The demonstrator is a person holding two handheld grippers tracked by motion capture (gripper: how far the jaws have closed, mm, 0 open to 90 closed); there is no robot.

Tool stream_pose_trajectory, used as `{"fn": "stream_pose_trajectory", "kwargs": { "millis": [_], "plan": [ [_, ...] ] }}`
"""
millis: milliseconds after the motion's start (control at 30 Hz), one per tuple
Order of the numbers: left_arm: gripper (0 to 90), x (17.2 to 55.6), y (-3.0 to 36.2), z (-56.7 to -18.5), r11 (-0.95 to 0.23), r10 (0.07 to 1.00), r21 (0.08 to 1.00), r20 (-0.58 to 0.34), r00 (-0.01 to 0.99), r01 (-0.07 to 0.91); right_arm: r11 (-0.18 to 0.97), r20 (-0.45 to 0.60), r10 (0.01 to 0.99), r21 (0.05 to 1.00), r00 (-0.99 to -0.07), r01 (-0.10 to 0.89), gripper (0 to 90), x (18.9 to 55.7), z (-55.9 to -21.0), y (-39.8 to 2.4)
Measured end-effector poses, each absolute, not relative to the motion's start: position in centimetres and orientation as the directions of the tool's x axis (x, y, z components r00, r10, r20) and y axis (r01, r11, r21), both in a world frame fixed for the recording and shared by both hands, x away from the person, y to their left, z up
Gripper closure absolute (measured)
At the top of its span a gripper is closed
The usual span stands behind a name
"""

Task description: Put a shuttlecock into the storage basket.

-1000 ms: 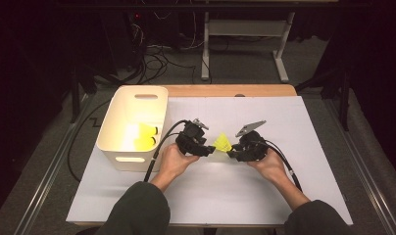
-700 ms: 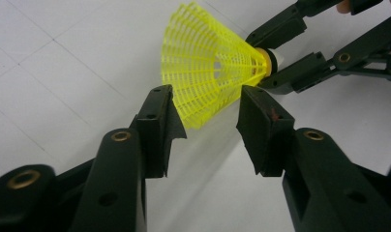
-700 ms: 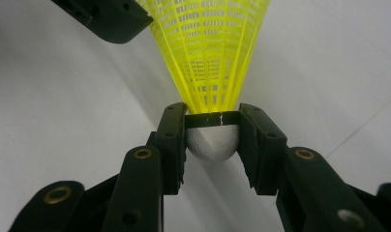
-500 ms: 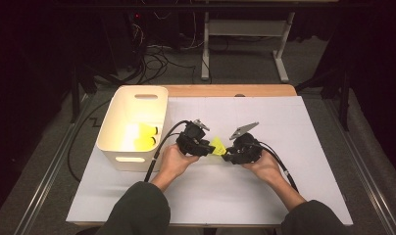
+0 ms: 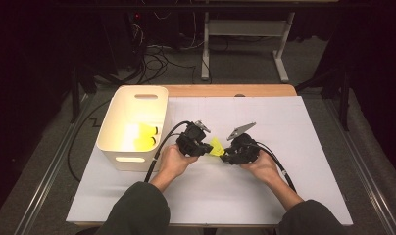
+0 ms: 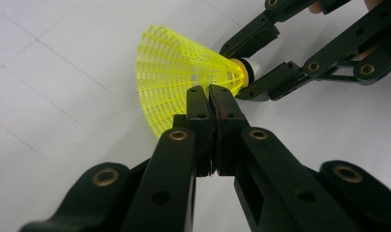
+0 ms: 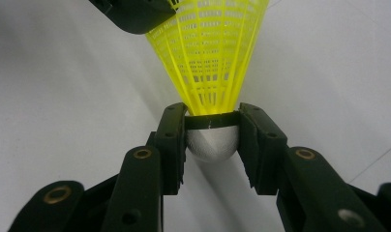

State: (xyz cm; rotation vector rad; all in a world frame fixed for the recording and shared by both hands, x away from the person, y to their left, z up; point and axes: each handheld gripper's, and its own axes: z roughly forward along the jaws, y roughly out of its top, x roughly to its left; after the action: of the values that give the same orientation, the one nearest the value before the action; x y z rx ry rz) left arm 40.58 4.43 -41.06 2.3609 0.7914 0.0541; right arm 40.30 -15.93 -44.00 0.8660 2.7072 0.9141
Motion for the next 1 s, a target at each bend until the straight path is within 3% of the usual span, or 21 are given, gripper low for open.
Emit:
{"fn": "stream_pose_trajectory", "kwargs": {
  "millis": [133,500,1000],
  "plan": [
    [89.5,40.5,4.5,-40.9,-0.607,0.552,0.590,-0.169,0.817,0.532,0.631,0.039,0.584,0.607,-0.811,0.483,62.5,40.3,-43.9,-16.1],
    [89.9,40.3,4.6,-40.4,-0.619,0.556,0.577,-0.156,0.816,0.532,0.568,0.043,0.634,0.652,-0.772,0.502,44.0,39.9,-42.6,-17.8],
    [89.9,40.1,4.6,-38.4,-0.608,0.604,0.564,-0.127,0.787,0.558,0.455,0.044,0.728,0.715,-0.684,0.530,36.4,36.6,-42.2,-22.9]
  ]
}}
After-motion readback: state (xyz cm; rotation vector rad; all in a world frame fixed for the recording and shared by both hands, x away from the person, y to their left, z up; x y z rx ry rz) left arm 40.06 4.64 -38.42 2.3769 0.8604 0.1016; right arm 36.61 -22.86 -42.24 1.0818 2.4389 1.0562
